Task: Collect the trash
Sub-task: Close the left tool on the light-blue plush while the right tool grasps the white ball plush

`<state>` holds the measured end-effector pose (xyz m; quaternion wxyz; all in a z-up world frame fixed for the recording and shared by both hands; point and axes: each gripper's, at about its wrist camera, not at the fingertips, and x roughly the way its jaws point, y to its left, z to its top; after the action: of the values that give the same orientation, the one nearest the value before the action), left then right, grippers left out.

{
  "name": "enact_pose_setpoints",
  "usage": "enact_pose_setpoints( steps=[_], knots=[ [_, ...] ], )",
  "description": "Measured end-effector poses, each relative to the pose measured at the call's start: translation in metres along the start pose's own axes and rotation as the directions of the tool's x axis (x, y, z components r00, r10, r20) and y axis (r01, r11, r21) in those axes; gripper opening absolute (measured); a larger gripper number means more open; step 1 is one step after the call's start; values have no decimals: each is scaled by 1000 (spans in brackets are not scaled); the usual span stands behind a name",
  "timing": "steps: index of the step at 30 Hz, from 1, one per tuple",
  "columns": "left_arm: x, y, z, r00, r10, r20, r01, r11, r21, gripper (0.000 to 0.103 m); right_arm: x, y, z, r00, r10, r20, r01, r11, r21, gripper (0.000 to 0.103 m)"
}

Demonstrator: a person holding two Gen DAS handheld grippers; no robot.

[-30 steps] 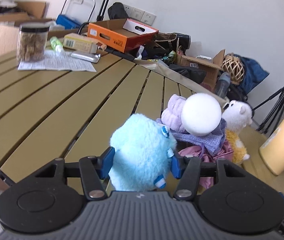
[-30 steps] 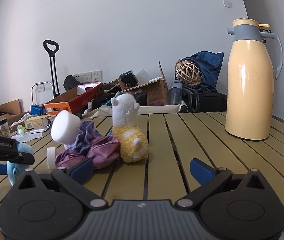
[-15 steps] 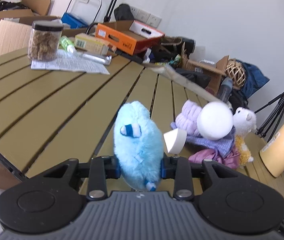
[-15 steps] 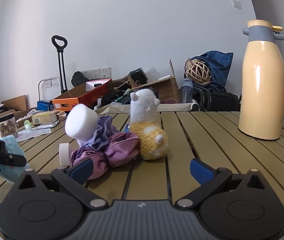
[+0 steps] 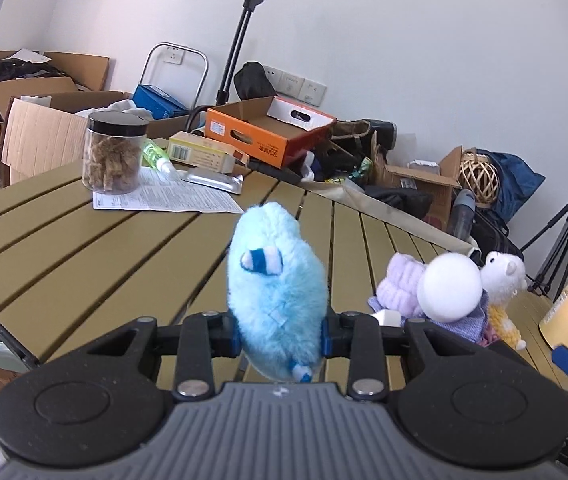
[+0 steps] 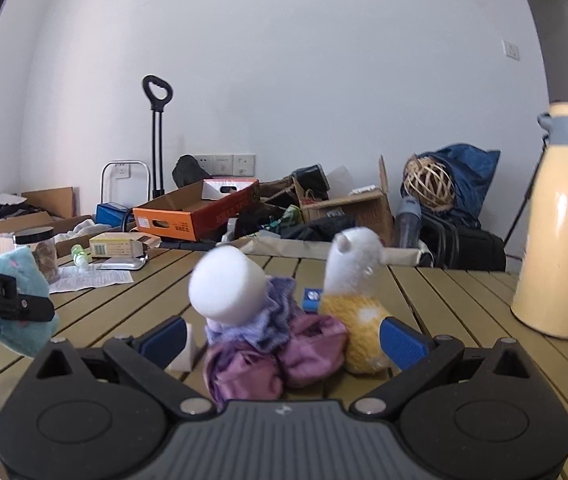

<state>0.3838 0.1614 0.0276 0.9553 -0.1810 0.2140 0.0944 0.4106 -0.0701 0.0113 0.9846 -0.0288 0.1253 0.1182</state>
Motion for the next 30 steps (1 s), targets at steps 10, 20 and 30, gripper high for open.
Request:
enact_pose_setpoints(
  steps=[10, 20, 30],
  knots=[
    [1, 11, 7, 1000, 22, 12, -22, 1000, -14, 34, 51, 55, 29, 998, -38, -49, 30, 988, -155, 95],
    [2, 18, 11, 1000, 23, 13, -23, 999, -34, 34, 101, 76, 28, 977, -148, -153, 103, 958, -269, 60],
    [-2, 16, 9, 999, 17, 30, -16, 1000, -25, 34, 89, 65, 34, 983, -131, -132, 101, 972, -210, 57]
  ],
)
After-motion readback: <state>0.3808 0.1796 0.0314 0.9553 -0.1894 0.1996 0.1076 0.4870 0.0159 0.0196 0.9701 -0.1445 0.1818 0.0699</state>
